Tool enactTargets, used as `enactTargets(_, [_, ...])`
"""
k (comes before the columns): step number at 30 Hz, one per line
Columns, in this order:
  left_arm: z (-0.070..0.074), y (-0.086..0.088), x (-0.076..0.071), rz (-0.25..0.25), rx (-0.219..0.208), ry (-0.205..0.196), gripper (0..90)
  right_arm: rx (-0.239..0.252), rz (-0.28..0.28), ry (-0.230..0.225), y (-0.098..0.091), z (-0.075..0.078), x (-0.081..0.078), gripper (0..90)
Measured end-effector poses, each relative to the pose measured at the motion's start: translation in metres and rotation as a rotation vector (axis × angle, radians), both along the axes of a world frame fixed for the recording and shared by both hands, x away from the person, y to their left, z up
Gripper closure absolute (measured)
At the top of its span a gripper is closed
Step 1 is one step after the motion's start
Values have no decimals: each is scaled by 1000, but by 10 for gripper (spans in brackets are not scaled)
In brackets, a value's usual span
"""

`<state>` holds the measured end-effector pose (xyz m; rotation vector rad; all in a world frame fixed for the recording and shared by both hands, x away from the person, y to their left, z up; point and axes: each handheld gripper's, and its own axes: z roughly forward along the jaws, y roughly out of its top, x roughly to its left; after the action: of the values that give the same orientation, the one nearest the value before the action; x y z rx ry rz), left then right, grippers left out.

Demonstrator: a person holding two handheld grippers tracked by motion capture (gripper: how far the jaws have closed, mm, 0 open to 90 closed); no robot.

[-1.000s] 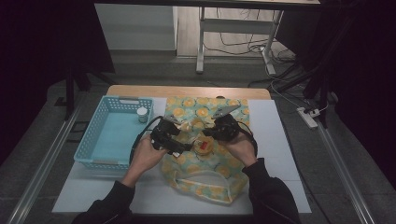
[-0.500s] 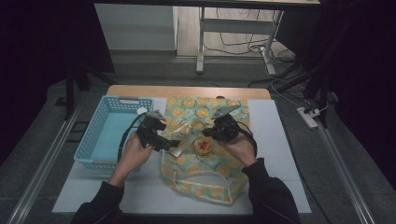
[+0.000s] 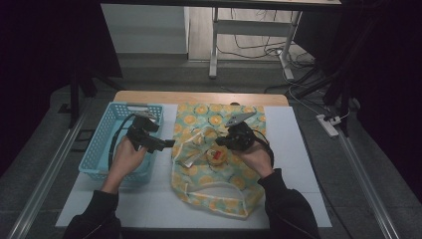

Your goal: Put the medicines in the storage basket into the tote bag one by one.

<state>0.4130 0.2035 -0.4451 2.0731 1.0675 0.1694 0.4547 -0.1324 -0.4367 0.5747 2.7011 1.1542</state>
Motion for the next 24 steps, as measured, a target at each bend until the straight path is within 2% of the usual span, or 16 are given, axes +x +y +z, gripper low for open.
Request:
enactTargets(11, [-8,33,11,83,53,2,0,-3,-3,5,0,-1,1,890])
enactTargets(14, [-10,39,15,107,60,-23,0,-4,-2,5,0,-2,1,891])
enactTargets(18, [-12,46,21,164,94,-51,0,-2,-4,4,0,-2,1,890])
enactTargets(20, [-14,50,25,190,98,-46,0,-2,-4,4,0,-2,1,890])
enactTargets(24, [-20,54,36,226,143,-16,0,-1,-3,2,0,-1,1,890])
